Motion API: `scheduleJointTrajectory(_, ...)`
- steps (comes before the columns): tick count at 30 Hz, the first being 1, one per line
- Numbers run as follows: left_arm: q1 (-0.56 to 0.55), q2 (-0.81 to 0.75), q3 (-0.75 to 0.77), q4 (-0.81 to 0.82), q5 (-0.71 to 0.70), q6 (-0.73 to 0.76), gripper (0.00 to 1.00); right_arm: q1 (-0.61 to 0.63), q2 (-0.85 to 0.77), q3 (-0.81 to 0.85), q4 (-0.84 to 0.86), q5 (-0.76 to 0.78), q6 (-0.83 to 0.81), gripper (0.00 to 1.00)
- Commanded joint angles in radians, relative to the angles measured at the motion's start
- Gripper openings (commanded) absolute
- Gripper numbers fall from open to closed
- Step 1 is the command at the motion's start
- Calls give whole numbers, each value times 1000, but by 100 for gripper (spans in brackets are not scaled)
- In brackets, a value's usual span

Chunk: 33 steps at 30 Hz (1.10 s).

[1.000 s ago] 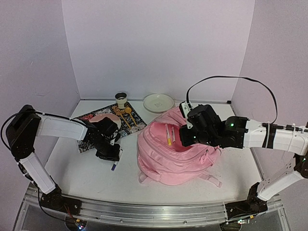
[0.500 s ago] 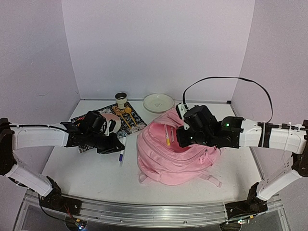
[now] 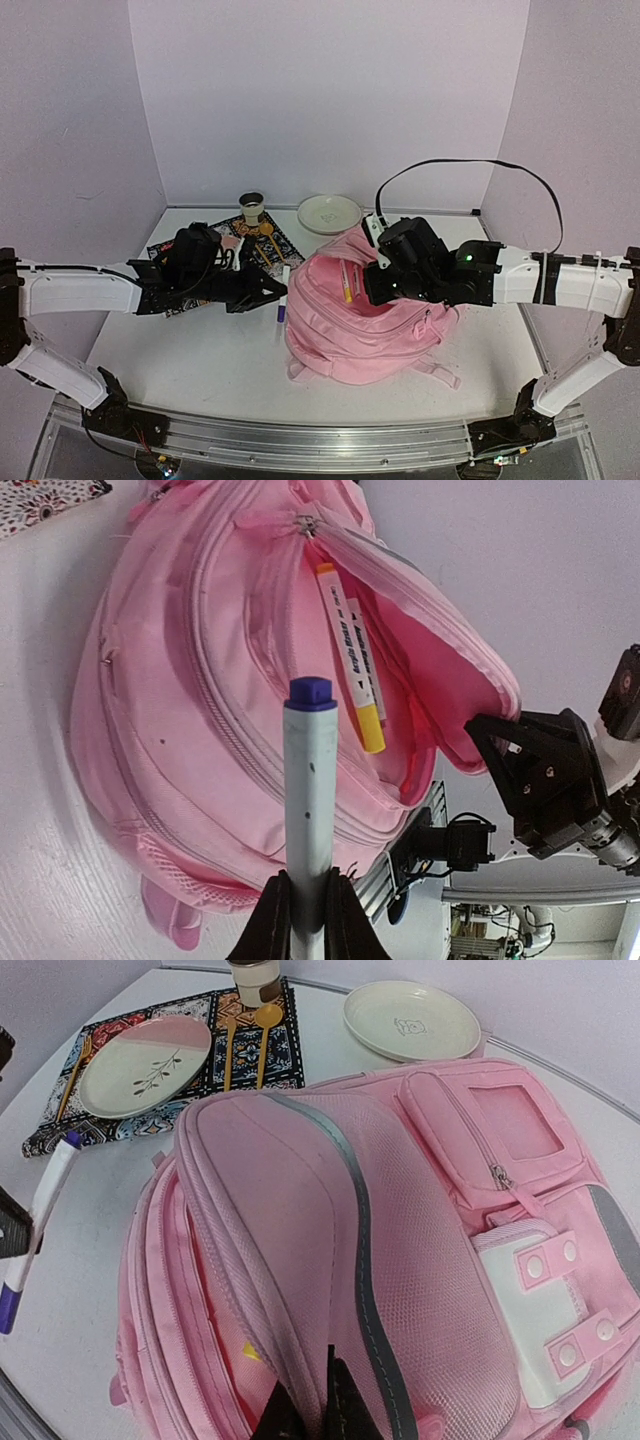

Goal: Pack the student bag
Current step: Place the pen in the upper front pocket of the bag.

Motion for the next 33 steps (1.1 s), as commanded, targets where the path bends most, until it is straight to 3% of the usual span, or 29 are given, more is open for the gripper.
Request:
scheduleJointTrajectory(1, -49, 52, 53, 115, -16, -59, 0, 7, -29, 50, 118, -7, 0, 0)
scheduleJointTrajectory(15, -89, 219, 184, 218, 15, -162, 0, 7, -45, 20, 138, -31, 13, 0)
scheduleJointTrajectory(33, -88, 472, 408, 218, -124, -305, 2, 7, -55, 18, 147, -70, 12, 0)
